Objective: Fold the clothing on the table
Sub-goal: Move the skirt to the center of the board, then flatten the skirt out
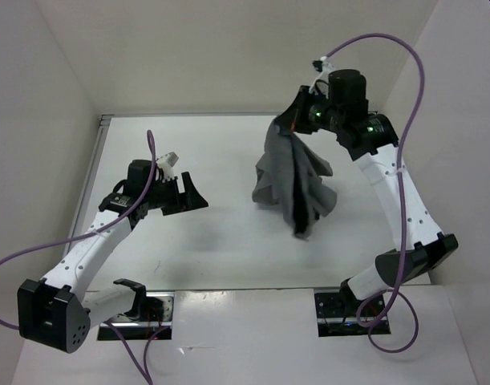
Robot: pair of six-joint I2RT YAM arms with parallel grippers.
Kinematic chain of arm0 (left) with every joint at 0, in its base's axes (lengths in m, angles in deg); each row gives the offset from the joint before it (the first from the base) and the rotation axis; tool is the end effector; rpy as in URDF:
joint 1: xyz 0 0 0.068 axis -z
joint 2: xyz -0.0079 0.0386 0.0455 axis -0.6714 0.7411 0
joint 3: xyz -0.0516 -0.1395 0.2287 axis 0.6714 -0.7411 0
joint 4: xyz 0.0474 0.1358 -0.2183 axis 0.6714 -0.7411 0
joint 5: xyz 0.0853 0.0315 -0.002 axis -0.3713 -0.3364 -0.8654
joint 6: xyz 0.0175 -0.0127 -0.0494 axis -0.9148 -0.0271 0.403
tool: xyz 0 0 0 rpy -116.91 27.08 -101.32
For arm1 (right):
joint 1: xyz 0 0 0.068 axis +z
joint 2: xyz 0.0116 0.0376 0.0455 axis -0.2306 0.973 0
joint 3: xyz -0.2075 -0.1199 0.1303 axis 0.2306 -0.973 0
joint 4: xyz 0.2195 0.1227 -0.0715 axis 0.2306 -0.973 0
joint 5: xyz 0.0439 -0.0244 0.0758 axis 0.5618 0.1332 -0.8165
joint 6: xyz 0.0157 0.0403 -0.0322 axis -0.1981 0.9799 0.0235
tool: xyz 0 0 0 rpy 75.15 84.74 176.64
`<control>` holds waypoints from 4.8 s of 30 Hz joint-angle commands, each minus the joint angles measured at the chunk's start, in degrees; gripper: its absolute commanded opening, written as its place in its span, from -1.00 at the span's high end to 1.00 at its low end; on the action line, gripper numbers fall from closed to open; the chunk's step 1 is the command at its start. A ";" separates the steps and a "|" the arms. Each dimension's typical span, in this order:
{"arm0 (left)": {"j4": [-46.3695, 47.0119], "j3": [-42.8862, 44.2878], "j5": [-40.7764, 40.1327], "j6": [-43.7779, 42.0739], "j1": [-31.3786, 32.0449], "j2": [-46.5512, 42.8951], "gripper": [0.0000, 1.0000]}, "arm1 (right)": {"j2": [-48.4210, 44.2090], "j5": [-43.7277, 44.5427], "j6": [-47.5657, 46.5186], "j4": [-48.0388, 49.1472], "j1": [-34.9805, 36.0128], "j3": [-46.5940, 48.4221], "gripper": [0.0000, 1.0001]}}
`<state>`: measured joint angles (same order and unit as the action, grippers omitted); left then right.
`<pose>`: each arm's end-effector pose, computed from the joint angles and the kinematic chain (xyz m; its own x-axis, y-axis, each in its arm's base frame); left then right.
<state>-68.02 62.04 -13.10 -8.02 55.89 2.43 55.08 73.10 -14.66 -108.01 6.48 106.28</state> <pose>0.2237 -0.0691 0.2797 -0.7900 -0.3242 -0.5203 0.1039 0.7657 -0.6348 0.2826 0.1113 0.4802 -0.5489 0.2479 -0.7983 -0.3444 0.8031 0.4862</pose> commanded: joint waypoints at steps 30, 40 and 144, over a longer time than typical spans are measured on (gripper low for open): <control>1.08 -0.28 -1.29 1.10 -2.99 1.78 -0.75 | -10.83 8.67 5.35 -29.12 6.11 -37.95 1.00; -1.10 0.24 0.82 -1.87 -0.72 17.95 -0.23 | -11.54 13.69 9.40 -29.13 6.11 -43.13 1.00; 3.18 50.09 38.26 -1.79 -17.06 34.42 0.90 | 0.77 -13.11 -3.71 4.18 -13.05 -6.84 1.00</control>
<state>-67.23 126.58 24.06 -8.37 38.78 37.91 55.41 62.00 -19.07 -104.03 -6.24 112.79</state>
